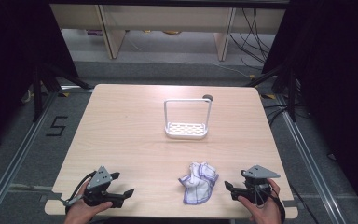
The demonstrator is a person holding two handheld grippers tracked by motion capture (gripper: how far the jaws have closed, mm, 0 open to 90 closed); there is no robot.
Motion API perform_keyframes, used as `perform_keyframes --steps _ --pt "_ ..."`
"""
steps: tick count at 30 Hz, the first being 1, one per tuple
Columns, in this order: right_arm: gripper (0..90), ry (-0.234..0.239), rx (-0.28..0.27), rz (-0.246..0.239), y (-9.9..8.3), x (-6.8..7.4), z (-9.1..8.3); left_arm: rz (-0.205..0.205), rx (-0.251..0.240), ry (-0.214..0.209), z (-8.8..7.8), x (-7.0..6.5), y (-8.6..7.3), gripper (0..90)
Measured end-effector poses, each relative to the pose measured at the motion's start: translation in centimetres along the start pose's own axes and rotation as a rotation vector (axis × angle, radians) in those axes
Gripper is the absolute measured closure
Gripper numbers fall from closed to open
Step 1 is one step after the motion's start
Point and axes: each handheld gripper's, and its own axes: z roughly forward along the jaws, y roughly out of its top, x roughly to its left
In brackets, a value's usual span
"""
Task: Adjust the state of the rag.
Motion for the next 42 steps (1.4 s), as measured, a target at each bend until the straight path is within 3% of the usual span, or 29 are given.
perform_keyframes --steps 6,8,9,12,15,16,17,19,20,21,25,27,28,33,35,42 --pt "28.7 0.026 -0.012 0.004 0.2 0.3 -0.2 0.009 0.003 -0.008 0.3 -0.2 0.0 15.8" --pt "29.7 0.016 -0.014 -0.019 0.4 0.3 -0.4 0.013 0.014 -0.003 0.3 -0.3 0.1 15.8" --pt "30.0 0.019 -0.015 -0.003 0.4 0.4 -0.5 0.014 0.005 -0.01 0.4 -0.3 0.0 15.8" --pt "31.0 0.033 -0.03 -0.02 0.7 0.6 -0.6 0.028 0.02 -0.016 0.5 -0.4 0.1 15.7" --pt "31.7 0.04 -0.032 -0.027 1.0 0.9 -0.7 0.011 0.002 -0.023 0.8 -1.0 0.2 15.7" --pt "31.7 0.044 -0.027 -0.006 1.1 1.3 -0.8 0.022 0.01 -0.026 0.8 -1.1 0.2 15.7" --pt "31.8 0.043 -0.036 -0.034 1.2 1.2 -0.7 0.037 0.028 -0.029 0.8 -1.2 0.3 15.8" --pt "32.6 0.05 -0.047 -0.051 1.4 1.5 -0.7 0.023 0.017 -0.048 1.1 -1.7 0.5 15.8" --pt "33.8 0.061 -0.046 -0.038 1.6 1.9 -0.8 0.018 0.001 -0.057 1.3 -1.8 0.6 15.8" --pt "34.7 0.065 -0.054 -0.059 1.8 1.9 -0.8 0.004 0.0 -0.066 1.4 -2.1 0.8 15.8" --pt "36.8 0.087 -0.068 -0.06 2.6 2.8 -0.5 0.025 -0.006 -0.089 2.3 -3.1 1.3 15.7" --pt "38.5 0.105 -0.074 -0.101 3.0 3.0 -0.2 0.038 0.0 -0.106 2.9 -3.7 1.6 16.1" --pt "39.3 0.109 -0.08 -0.123 3.1 3.2 0.0 0.066 0.012 -0.116 3.2 -4.0 1.8 16.5" --pt "45.7 0.136 -0.08 -0.174 3.9 4.2 0.5 0.132 0.034 -0.165 4.8 -5.5 2.8 22.5" --pt "47.0 0.136 -0.079 -0.187 4.2 4.6 0.8 0.148 0.022 -0.159 5.6 -6.0 3.1 24.9" --pt "50.9 0.154 -0.065 -0.247 5.2 5.9 1.9 0.172 0.024 -0.201 7.7 -7.0 4.2 31.9"
